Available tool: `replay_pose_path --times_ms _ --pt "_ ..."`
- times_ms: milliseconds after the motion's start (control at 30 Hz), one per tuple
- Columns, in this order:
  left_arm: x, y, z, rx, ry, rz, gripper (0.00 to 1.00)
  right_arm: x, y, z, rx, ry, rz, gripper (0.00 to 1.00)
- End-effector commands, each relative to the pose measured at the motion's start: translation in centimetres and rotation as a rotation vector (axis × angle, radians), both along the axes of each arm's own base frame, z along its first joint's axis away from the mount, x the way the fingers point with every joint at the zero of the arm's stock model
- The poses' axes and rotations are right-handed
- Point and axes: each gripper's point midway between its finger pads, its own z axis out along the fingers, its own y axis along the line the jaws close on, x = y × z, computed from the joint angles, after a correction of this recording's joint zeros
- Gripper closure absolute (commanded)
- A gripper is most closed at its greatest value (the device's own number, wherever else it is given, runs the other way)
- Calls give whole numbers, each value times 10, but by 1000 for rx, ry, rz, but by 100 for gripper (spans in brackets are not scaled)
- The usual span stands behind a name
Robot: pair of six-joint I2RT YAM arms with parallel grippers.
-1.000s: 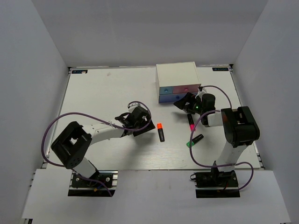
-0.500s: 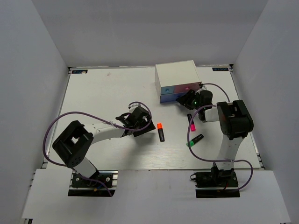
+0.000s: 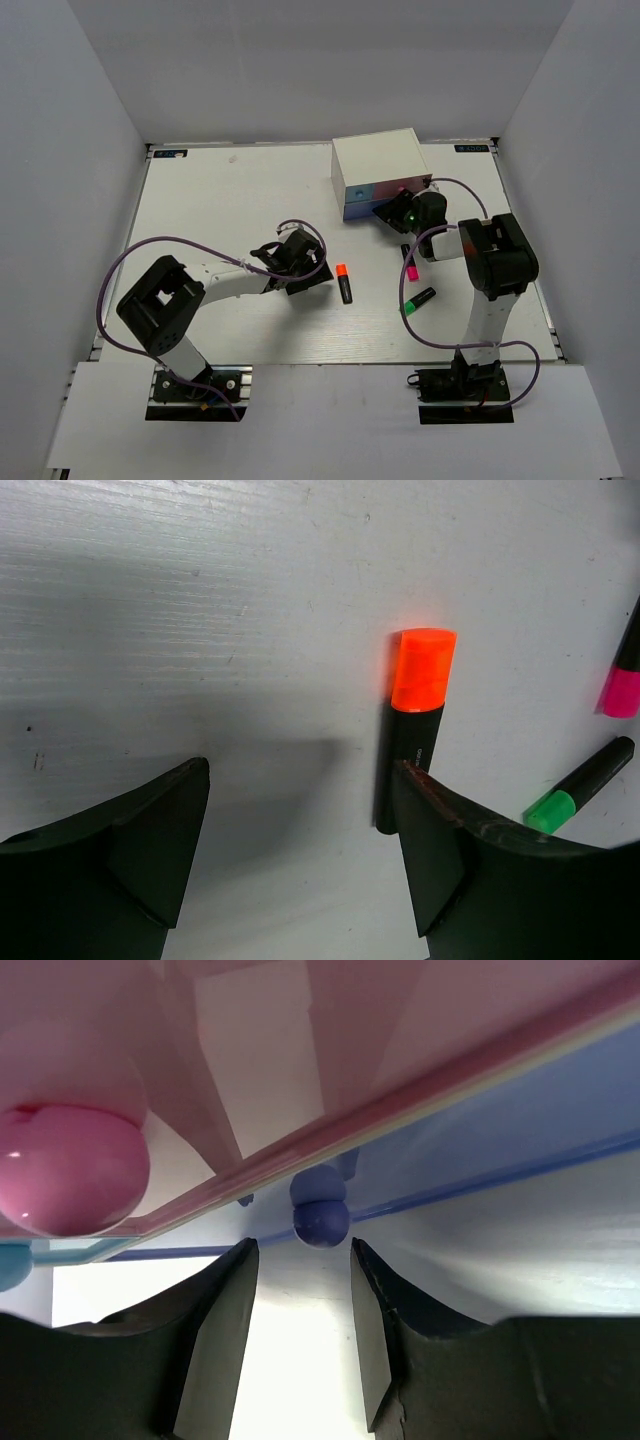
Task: Sort the stationery into containers
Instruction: Open the drawer
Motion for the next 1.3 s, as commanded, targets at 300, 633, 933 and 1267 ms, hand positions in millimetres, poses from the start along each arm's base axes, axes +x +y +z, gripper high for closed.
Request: replay_pose_path --times_ms 300,633,933,1267 --pt "8 -7 12 -28 -27 -9 16 11 -9 26 -26 -71 -121 54" --pt "8 -7 12 -28 -27 -9 16 17 -13 15 -64 -76 -126 55" --pt "6 -6 10 -22 -21 -9 16 24 -8 11 -77 -94 -102 55" --pt "8 -8 10 -22 -21 -9 16 37 -4 26 -104 -177 -75 56"
